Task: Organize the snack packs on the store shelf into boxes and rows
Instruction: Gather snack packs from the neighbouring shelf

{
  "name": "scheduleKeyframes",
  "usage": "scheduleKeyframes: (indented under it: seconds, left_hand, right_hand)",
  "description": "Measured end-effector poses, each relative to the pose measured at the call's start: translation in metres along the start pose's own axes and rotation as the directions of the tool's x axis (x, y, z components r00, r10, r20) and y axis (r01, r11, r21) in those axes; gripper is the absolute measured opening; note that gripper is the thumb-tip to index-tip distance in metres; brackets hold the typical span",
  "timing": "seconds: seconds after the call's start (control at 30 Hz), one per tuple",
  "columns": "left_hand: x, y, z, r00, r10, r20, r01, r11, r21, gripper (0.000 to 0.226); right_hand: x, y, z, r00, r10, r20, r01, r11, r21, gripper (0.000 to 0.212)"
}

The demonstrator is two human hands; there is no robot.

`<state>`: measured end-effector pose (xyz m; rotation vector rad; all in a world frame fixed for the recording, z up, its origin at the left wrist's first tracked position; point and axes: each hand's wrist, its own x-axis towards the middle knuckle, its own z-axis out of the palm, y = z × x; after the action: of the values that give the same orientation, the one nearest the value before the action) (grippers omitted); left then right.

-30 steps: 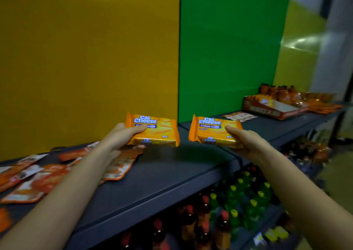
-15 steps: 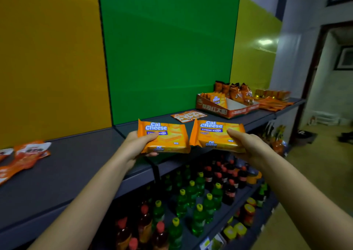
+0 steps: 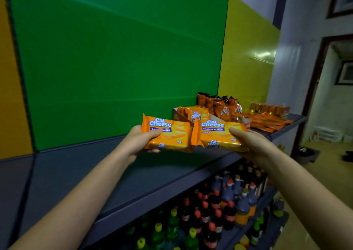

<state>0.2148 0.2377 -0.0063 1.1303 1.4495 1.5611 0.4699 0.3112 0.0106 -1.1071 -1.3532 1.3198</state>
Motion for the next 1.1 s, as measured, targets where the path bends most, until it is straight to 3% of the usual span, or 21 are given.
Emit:
scheduleKeyframes:
  seconds: [0.2,0.43,0.53,0.77,0.9,1.03,1.1]
  left_hand:
    - [0.064,0.001,0.057,0.997,-0.077,-0.029,0.076,0.996,-0.041,0.023]
    - [0.128,-0.009,0.110,0.985,-0.111,-0.132,0.104,0.993,-0.062,0.024]
    - [0.156,-0.013,0.131,0.972,-0.094,-0.213,0.087,0.995,-0.040,0.013]
    - [0.217,-0.016,0.190,0.945,0.027,-0.326,0.019,0.990,0.138,0.010]
    - [0.245,-0.026,0.211,0.927,0.073,-0.368,0.001,0.981,0.196,0.029]
    - [0.265,-0.036,0.216,0.876,0.165,-0.453,0.120,0.835,0.537,0.034]
    - [0.271,-0.036,0.216,0.877,0.162,-0.453,0.152,0.800,0.580,0.035]
  right_hand:
    - [0.090,0.000,-0.044,0.999,0.033,0.017,-0.033,0.999,0.010,0.032]
    - [0.189,0.004,-0.077,0.998,-0.026,0.057,0.024,0.999,0.024,0.035]
    - [0.232,0.000,-0.084,0.994,-0.047,0.097,0.044,0.998,0.041,0.029]
    - [0.314,-0.015,-0.103,0.949,-0.159,0.273,0.178,0.983,-0.045,0.044]
    - [0.345,-0.012,-0.107,0.910,-0.184,0.372,0.221,0.973,-0.059,0.042]
    - [0.362,0.002,-0.096,0.863,-0.221,0.455,0.302,0.946,-0.114,0.036]
    - [0.368,0.010,-0.091,0.836,-0.229,0.500,0.329,0.937,-0.121,0.031]
